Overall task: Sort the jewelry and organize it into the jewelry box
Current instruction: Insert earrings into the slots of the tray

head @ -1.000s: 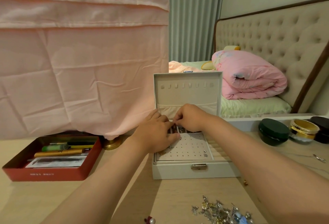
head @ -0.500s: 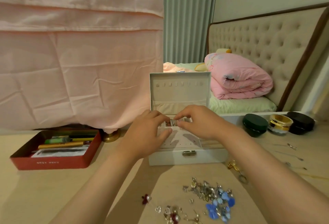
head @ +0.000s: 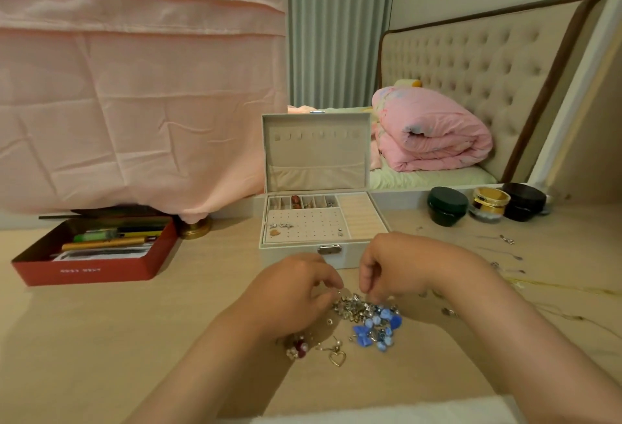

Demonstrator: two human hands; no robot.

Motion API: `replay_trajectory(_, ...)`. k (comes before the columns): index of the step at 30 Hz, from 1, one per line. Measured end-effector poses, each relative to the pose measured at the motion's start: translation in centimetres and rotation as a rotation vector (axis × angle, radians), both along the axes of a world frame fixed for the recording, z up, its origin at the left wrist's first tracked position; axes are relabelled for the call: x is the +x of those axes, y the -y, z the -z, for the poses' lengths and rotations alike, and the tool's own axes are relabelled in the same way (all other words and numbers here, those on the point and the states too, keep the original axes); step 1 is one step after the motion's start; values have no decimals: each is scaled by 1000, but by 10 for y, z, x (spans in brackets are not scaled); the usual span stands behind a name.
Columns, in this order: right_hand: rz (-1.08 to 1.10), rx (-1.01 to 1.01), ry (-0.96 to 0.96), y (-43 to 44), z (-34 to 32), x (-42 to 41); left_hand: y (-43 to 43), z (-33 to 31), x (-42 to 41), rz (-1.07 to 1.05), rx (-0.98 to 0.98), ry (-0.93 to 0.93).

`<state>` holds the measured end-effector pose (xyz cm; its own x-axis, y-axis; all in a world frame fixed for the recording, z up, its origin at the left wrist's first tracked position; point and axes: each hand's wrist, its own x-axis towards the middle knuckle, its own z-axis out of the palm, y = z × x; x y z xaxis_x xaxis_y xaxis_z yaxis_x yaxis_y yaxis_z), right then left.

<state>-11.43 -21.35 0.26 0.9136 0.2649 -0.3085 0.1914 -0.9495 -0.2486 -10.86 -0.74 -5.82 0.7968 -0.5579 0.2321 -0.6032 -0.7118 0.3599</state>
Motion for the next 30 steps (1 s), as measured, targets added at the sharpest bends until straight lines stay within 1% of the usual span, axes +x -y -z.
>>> replay_trajectory(4, 13, -78, -108, 7, 6, -3, 22, 5, -3, 90, -36, -11)
replay_trajectory(8, -22, -86, -104, 6, 14, -2, 31, 12, -5, 138, -2, -29)
replay_trajectory(13, -10, 48, -84, 4, 17, 3, 15, 17, -2, 89, 55, 14)
replay_trajectory(17, 17, 225, -56, 10, 11, 6, 4, 17, -4, 51, 10, -29)
replay_trajectory(19, 36, 364, -52, 13, 6, 6, 4, 15, -6, 9, -81, -74)
replay_trajectory(21, 62, 530, -73, 14, 3, 6, 8, 10, -10, -36, -250, -169)
replay_trajectory(24, 100, 765, -86, 12, -1, 5, 16, 3, -15, -23, -636, -498)
replay_trajectory(25, 102, 835, -89, 11, -1, 5, 18, 3, -14, -20, -725, -570)
replay_trajectory(28, 118, 1001, -106, 5, 0, 5, 17, 3, -10, -57, -815, -577)
replay_trajectory(30, 154, 1057, -82, 1, 3, 6, 14, 2, -6, -87, -862, -588)
